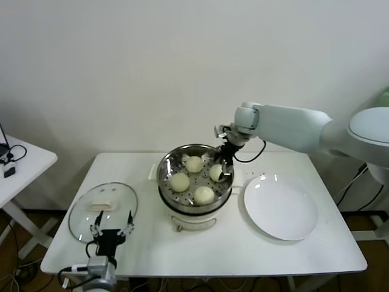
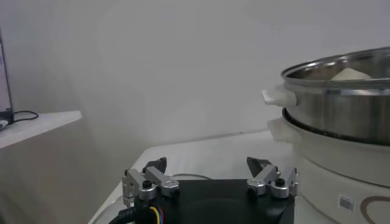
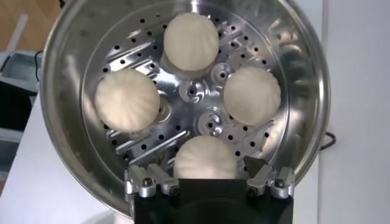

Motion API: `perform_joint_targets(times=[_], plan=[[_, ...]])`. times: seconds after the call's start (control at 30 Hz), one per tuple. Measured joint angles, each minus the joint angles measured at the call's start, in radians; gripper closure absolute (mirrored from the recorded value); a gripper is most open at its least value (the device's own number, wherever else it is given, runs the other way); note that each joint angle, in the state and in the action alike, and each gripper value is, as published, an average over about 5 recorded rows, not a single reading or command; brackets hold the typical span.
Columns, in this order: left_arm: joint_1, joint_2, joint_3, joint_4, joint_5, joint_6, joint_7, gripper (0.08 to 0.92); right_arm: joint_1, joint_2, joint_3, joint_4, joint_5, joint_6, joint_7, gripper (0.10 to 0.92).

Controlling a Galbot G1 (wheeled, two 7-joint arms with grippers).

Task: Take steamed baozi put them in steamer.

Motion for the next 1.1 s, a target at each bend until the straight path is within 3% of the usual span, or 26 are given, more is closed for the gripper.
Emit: perform_joint_targets(times=[0.3,0.63,1.1], plan=[[-0.004,0.001,-0.002,-0.001,-0.001,-0.001,0.0,0.177,0.056,-0.047,0.035,0.053,0.025,0.003,0.004,0.203],[-0.014,0.006,-0.006,-0.004,-0.004,-0.017,0.005,0.177,0.029,-0.225,0.208,0.186,-0.017,-0.01,0.085,0.203],[-0.011,0.008,-0.018,-0.018,-0.012,-0.062,0.022,0.177,-0.364,-0.545,0.737,0.421,-0.147,0.02,0.273,0.203]])
